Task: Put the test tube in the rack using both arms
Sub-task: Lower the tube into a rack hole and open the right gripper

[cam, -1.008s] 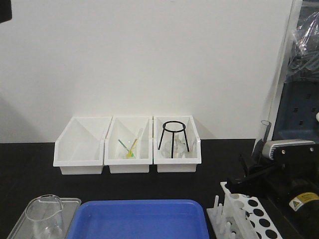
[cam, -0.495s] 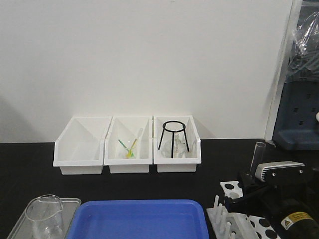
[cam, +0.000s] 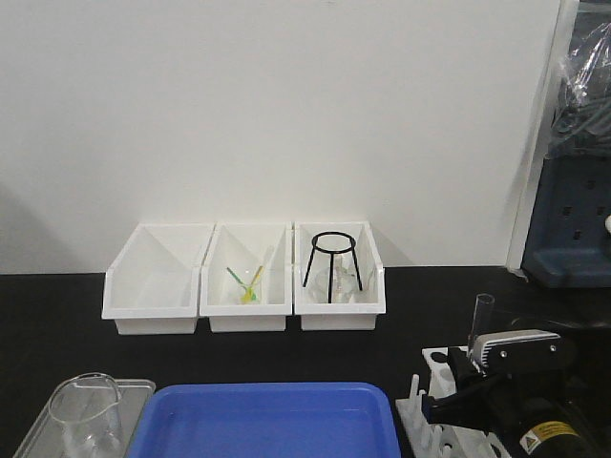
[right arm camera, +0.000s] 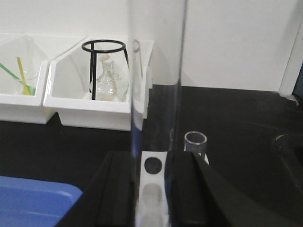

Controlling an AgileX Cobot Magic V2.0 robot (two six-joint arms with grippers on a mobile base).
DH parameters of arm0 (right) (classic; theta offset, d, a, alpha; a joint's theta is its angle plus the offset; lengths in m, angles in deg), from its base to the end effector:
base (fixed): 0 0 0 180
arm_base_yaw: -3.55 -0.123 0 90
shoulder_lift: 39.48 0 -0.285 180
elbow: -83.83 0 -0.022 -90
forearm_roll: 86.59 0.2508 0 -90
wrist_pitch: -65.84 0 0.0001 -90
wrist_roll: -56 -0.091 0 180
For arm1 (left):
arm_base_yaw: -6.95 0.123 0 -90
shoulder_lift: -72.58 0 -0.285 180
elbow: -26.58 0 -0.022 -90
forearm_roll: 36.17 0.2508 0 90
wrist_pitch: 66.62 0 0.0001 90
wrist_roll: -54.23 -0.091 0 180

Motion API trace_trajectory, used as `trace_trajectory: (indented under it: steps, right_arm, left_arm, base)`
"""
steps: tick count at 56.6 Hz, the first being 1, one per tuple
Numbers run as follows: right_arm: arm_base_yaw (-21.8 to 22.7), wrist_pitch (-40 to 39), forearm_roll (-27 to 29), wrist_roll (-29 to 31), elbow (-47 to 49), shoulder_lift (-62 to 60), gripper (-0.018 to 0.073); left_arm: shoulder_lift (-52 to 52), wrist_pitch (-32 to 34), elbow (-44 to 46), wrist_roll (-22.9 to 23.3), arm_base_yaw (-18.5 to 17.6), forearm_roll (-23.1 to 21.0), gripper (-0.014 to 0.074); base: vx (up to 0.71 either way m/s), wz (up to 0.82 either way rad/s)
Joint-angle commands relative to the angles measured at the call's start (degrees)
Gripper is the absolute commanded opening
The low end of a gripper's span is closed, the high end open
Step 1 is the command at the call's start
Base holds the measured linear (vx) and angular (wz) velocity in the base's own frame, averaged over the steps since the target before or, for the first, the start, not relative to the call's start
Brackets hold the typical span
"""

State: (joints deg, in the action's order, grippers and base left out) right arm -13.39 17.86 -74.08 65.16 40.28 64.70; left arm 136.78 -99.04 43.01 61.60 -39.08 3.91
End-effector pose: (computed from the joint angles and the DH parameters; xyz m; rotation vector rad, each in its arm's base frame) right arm 0.3014 0.0765 0.1826 -0.1516 1.7444 0.0652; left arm 0.1121 -0.0709 0.5884 0.5233 1.1946 -0.0419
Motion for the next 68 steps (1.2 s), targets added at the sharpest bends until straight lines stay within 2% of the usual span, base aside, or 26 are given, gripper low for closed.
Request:
trace_trajectory:
  steps: [1, 21, 49, 55, 68]
  right_arm:
    - [0.3, -5.4, -1.0, 0.1, 1.5, -0.6, -0.0006]
    - [0.3, -5.5, -1.0, -0.3, 1.5, 3.1, 0.0038]
    - [0.3, -9.3, -1.0, -0.3, 1.5, 4.7, 0.0341]
    - [0.3, -9.7, -1.0, -0.3, 1.5, 4.1, 0.0365]
    - [0.2, -10.2, -0.8, -0.3, 1.5, 1.5, 0.0365]
  left_arm:
    - [-0.8, 4.7, 1.5, 0.5, 0.1, 1.0, -0.0008]
    - [-0.8, 8.2, 1.5, 0.5, 0.1, 1.0, -0.0007]
    - [-0.8, 8.3, 1.5, 0.6, 0.1, 0.5, -0.0007]
    - [-0.8, 8.5, 1.5, 2.0, 0.1, 0.5, -0.0007]
    - [-0.8, 8.7, 1.5, 2.1, 0.1, 0.5, -0.0007]
  base:
    - [0.0, 0.0]
    - [0.0, 0.0]
    - [0.0, 0.0]
    - [0.0, 0.0]
    - [0.0, 0.0]
